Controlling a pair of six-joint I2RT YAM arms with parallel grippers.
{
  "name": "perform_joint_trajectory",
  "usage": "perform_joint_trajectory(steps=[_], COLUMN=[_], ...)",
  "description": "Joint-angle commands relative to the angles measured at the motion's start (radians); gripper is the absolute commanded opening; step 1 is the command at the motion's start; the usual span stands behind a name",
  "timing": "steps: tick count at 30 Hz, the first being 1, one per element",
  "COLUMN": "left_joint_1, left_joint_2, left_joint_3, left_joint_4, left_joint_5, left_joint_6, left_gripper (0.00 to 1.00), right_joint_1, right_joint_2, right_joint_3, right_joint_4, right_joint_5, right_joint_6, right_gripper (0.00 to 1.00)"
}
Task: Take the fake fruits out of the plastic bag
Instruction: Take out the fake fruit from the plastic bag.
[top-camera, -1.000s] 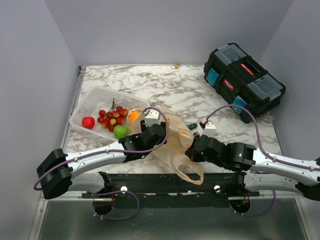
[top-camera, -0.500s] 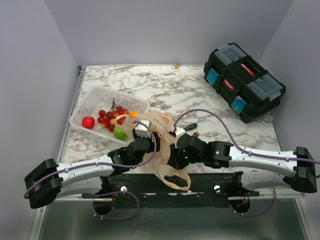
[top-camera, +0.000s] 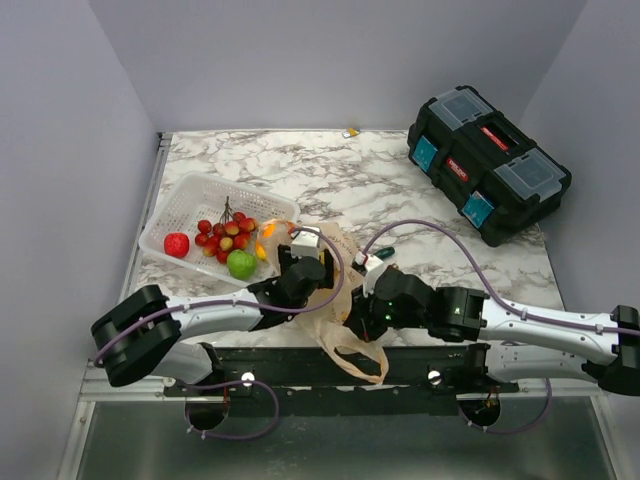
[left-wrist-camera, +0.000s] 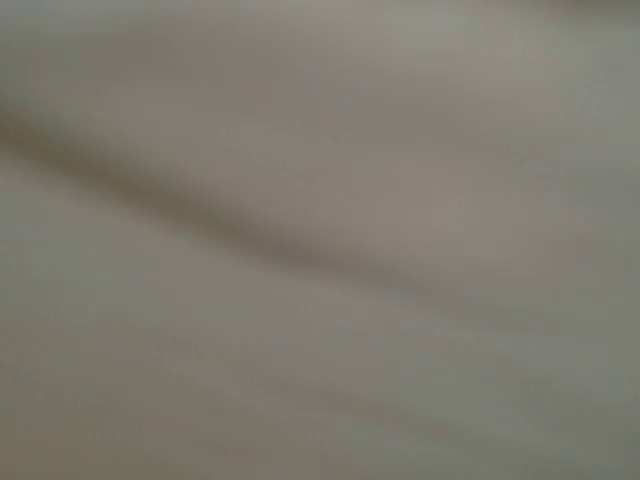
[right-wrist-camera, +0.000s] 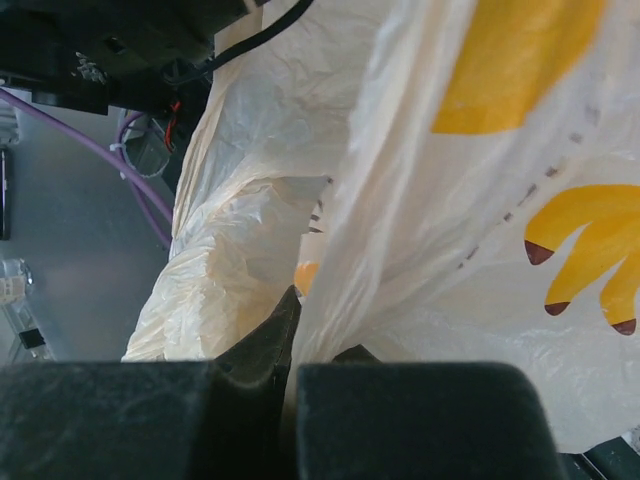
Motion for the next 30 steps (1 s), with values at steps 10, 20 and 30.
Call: perform_joint_trajectory(steps=[10, 20, 30], left_joint_1=[0.048, 0.053, 0.053], left_joint_2=[0.357, 0.332, 0.008], left_joint_3=[0.227, 0.241, 0.103], left_joint_4=[0.081, 0.034, -0.058], left_joint_5=[-0.044, 0.003, 0.268], left_joint_6=[0.031, 0.102, 0.069], left_gripper=[0.76, 0.41, 0.30], right_joint_1=[0.006, 0.006, 0.006], right_joint_2=[-0.031, -0.105, -0.037], right_joint_3=[-0.035, -0.059, -0.040], right_joint_4=[-0.023, -0.121, -0.198], right_joint_5=[-0.003, 0.168, 0.277], right_joint_6=[0.017, 0.061, 0.068], right_gripper=[0.01, 0.01, 0.01])
